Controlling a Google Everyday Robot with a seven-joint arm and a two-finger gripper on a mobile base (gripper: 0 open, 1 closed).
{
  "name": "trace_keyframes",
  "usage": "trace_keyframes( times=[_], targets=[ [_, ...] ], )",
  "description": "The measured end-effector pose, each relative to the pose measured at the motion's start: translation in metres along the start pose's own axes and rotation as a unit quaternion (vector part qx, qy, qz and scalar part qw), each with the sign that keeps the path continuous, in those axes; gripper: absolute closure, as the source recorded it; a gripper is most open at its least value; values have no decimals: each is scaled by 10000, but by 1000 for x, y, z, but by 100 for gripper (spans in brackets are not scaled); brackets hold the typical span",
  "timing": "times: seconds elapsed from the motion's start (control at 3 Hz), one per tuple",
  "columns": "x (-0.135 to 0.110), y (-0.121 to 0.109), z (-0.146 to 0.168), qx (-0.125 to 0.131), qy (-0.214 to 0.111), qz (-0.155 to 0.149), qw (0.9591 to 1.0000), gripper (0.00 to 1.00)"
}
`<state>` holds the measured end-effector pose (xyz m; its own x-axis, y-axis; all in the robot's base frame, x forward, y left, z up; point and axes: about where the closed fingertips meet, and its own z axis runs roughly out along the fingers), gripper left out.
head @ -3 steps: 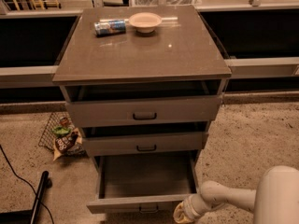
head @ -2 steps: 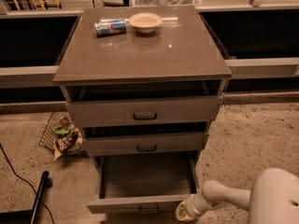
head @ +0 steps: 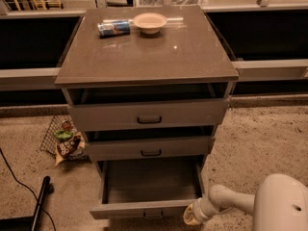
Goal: Close bottom drawer
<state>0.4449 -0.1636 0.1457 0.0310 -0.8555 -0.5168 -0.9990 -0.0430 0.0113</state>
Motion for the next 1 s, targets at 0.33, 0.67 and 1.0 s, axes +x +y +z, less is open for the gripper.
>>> trace_keyframes(
  times=[0.33, 0.67, 1.0],
  targets=[
    [0, 0, 0, 0, 0, 0, 10000, 6],
    [0, 0, 0, -1, 0, 0, 10000, 0],
    [0, 0, 0, 0, -1, -1, 10000, 0]
  ],
)
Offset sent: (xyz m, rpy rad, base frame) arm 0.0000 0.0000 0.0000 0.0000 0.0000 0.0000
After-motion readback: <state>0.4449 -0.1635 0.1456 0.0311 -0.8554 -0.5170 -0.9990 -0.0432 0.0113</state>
